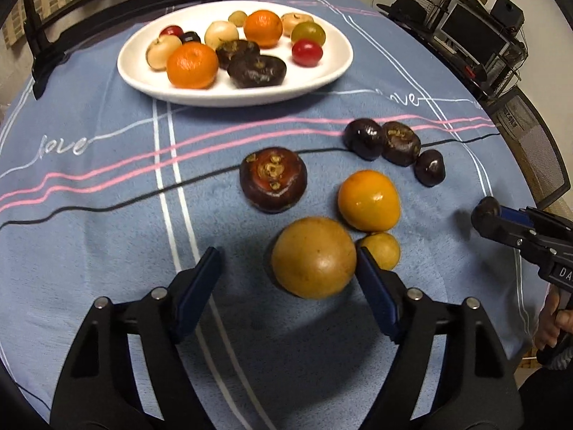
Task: Organize fruits
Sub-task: 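Grasp a dark brown tomato with the right tool while the left tool grasps a tan round fruit, then carry both fruits onto the white plate and open both tools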
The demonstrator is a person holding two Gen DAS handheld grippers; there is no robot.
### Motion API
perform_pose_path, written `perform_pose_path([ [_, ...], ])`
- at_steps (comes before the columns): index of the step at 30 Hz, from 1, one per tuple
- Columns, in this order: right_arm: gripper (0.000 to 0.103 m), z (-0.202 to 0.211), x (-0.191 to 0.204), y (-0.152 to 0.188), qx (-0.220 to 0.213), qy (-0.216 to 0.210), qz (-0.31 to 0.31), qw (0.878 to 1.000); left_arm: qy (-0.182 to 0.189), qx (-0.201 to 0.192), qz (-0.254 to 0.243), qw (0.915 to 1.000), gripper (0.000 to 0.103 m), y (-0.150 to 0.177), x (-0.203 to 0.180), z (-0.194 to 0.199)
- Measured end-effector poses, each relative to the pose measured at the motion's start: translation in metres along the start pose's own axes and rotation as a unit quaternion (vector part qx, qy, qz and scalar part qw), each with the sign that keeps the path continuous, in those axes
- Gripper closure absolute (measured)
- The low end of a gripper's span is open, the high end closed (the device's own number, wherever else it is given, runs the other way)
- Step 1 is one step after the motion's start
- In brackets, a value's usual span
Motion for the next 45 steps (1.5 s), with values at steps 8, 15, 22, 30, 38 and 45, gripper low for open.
perform_pose_path([
  [8,0.073,-0.009,0.002,-0.004,0.009,-0.006,0.005,1.000,0.023,-0.015,0.000,0.9996,0.057,0.000,-0.003,0.004],
  [15,0.072,-0.014,0.007,-0.006,0.013,-0.017,0.013,1.000,-0.001,-0.019,0.025,0.9995,0.058,0.017,0.016,0.025],
  [22,0.072,-0.019,0.024,0.001,0.033,-0.035,0.043,0.998,-0.021,-0.018,0.067,0.9974,0.058,0.046,0.045,0.052],
  [30,0.072,-0.020,0.031,-0.006,0.034,-0.038,0.063,0.997,-0.015,-0.042,0.072,0.9964,0.057,0.012,0.055,0.058],
  [38,0.072,-0.039,0.038,-0.076,-0.017,-0.049,0.071,0.996,-0.021,-0.099,0.024,0.9946,0.057,-0.129,0.065,0.031],
  [45,0.072,-0.094,0.058,-0.127,-0.027,-0.067,0.107,0.992,-0.026,-0.102,-0.007,0.9944,0.057,-0.222,0.067,-0.033],
])
Point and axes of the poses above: each gripper's, at about its wrist camera, not at the fingertips, and z roughly against the way its jaws point, x to its left, y to its underside, the point moved 1 cm from there along -z, roughly the way its jaws point, and after that the axes turned 9 degrees about -x, right-handed, at the moved point
